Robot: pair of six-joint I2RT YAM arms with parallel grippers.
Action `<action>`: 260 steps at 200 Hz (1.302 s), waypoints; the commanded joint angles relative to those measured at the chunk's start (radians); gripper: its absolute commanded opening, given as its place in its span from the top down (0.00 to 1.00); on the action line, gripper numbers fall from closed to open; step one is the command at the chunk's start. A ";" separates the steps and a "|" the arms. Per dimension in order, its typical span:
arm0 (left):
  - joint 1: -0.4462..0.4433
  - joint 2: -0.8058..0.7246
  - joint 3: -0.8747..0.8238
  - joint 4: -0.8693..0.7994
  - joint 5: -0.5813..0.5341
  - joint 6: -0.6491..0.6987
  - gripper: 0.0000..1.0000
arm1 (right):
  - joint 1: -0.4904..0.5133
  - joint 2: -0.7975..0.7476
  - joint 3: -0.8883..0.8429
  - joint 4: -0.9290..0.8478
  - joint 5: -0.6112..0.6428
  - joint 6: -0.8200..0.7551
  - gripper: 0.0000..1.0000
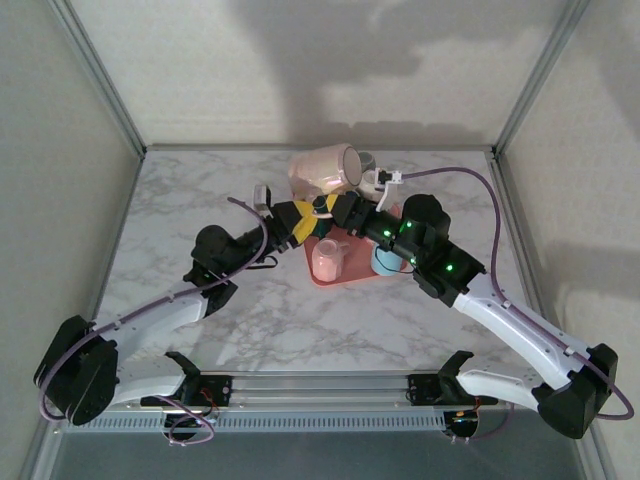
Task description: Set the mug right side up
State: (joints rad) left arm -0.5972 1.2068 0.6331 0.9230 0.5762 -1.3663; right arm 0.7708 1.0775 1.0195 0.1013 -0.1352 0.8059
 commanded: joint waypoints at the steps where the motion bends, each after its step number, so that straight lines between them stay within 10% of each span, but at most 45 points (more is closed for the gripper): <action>1: -0.013 0.010 0.037 0.107 -0.014 -0.010 0.38 | -0.006 -0.038 0.001 0.216 -0.020 0.034 1.00; 168: -0.019 0.031 0.050 0.235 -0.058 -0.006 0.71 | -0.010 0.025 -0.052 0.322 -0.121 0.177 1.00; 219: -0.022 0.037 0.067 0.259 -0.040 0.014 1.00 | -0.019 0.021 -0.045 0.276 -0.125 0.172 1.00; 260: -0.022 -0.011 0.068 0.224 -0.063 0.088 1.00 | -0.051 0.005 -0.039 0.191 -0.102 0.174 0.70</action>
State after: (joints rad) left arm -0.6075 1.2499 0.6563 1.0729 0.5114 -1.3647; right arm 0.7483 1.1107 0.9573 0.2905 -0.2459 0.9844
